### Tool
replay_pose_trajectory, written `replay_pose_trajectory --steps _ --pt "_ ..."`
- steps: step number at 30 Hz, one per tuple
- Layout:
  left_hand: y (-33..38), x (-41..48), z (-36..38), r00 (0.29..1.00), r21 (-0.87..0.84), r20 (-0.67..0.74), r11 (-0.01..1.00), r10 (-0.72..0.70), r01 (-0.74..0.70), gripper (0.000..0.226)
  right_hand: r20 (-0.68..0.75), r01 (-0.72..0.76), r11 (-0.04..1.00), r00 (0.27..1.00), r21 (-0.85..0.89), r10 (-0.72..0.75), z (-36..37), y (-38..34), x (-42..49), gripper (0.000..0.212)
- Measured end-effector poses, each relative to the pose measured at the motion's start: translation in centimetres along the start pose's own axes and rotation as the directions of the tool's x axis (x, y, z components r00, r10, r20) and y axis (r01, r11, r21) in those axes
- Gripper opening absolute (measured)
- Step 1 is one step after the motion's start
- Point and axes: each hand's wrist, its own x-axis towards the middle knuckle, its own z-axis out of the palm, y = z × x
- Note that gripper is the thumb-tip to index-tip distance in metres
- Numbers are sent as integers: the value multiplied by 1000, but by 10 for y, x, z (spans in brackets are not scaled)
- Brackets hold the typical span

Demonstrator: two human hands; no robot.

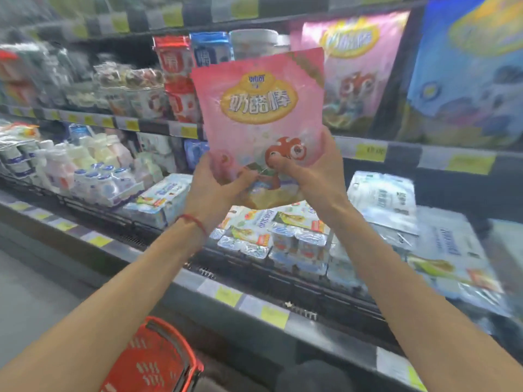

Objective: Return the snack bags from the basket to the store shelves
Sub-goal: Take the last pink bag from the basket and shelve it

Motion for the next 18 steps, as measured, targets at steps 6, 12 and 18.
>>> replay_pose_trajectory --steps 6,12,18 --pt "37 45 57 997 117 57 992 48 -55 105 -144 69 993 986 -91 -82 -46 -28 54 77" --pt "59 73 103 992 179 96 979 83 -99 67 -240 -72 980 970 -183 27 -79 -31 96 66" --pt "53 81 130 979 206 173 968 106 -141 40 -241 -79 952 971 -296 6 -108 -19 97 80"
